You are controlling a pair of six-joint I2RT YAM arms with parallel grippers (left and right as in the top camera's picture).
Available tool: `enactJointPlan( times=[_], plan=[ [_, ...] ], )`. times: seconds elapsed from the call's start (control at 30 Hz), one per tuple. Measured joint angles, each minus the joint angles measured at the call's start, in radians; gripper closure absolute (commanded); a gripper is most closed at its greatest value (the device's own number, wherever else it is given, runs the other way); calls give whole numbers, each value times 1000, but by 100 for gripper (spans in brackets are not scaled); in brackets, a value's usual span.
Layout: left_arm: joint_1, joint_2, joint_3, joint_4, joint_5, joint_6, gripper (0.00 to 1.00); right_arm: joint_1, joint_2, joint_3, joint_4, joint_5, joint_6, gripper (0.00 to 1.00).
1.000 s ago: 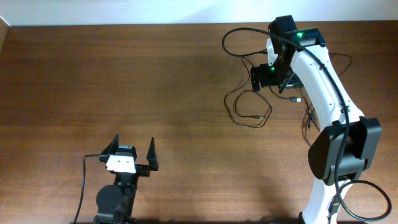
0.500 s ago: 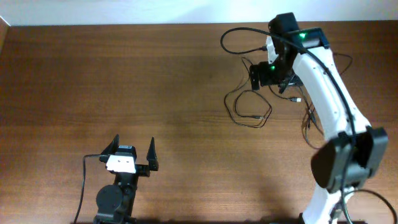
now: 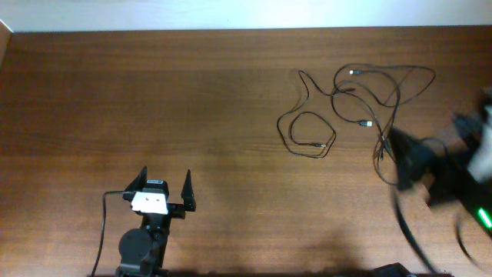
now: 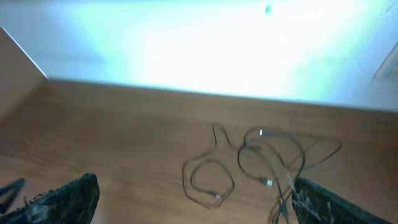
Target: Untangle cables
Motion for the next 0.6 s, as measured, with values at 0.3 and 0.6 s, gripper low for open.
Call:
enactJointPlan(
  times=[0.3, 0.6],
  plan=[
    [0, 0, 0, 0, 0, 0, 1, 0, -273, -16, -23, 23, -4, 1],
    [0, -1, 0, 0, 4, 0, 1, -121, -691, -686, 412, 57, -26, 2]
  ],
)
